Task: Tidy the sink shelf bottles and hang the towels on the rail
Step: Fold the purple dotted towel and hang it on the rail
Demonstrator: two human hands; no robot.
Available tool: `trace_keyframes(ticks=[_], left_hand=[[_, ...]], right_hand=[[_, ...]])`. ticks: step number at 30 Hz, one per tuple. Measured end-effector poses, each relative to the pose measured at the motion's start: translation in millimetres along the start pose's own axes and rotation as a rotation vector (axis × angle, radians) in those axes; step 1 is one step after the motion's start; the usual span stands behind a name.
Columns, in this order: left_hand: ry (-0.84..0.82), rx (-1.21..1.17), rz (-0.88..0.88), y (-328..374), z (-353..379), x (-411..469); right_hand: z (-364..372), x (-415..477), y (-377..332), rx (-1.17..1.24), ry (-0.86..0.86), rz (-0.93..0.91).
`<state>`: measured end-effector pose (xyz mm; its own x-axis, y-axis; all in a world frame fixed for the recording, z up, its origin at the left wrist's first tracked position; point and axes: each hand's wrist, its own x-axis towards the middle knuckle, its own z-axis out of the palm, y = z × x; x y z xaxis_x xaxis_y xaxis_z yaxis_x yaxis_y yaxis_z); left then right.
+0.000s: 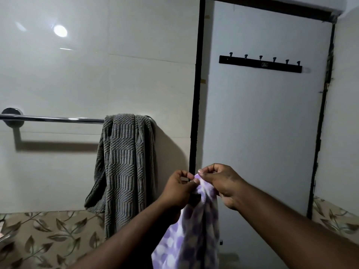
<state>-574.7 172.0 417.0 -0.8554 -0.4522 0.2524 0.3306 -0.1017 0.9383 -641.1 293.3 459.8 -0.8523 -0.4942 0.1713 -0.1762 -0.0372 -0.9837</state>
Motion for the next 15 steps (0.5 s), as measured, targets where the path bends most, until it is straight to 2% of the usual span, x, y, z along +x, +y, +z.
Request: trace_keyframes(ticks=[4,6,9,10,12,15], left_hand=[[-0.005,0.019,-0.018,-0.9,-5.9,-1.8],[-0.015,0.027,-0.03,-0.7,-4.2,-4.0],[-0.008,0.019,-0.051,0.4,-1.3,-3.5],[0.0,0.029,-0.057,1.0,-0.2,-2.4],[0.028,0.098,-0.067,1.3,0.9,0.6],[0.038,0.119,-0.104,-1.7,-1.9,3.9]], right_hand=[[-15.0,-6.2,1.3,-0.121,-0.067,-0.054],[-17.1,-6.6,3.1,-0.226,0.035,-0.149],[-15.6,-8.0,6.2,-0.503,0.285,-0.338],[-13.2,-10.4,8.8,-0.567,0.313,-0.405],[-6.1,-17.1,16.0,-0.632,0.25,-0.514],[-2.0,-22.3,23.3,-0.719,0.176,-0.544]])
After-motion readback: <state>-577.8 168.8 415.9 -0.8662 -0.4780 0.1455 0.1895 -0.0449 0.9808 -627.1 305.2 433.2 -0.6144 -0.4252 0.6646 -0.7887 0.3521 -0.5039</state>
